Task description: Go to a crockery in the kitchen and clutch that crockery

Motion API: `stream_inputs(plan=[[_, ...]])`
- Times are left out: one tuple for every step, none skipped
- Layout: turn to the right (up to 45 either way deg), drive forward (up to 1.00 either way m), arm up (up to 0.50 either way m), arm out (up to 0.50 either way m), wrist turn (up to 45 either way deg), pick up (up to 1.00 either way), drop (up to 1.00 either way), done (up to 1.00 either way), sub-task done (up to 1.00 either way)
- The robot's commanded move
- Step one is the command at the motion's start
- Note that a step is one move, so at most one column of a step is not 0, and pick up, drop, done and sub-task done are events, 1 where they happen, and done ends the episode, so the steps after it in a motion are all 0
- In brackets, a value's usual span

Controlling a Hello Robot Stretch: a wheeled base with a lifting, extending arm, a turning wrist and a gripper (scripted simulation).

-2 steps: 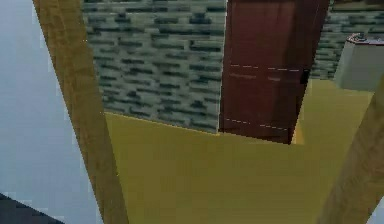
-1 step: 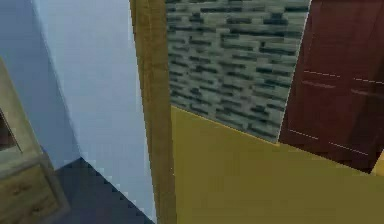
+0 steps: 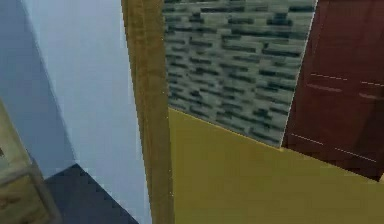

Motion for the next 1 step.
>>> stream_inputs(plan=[[36.0,0.00,0.00,0.00,0.0,0.00,0.00,0.00,0.00]])
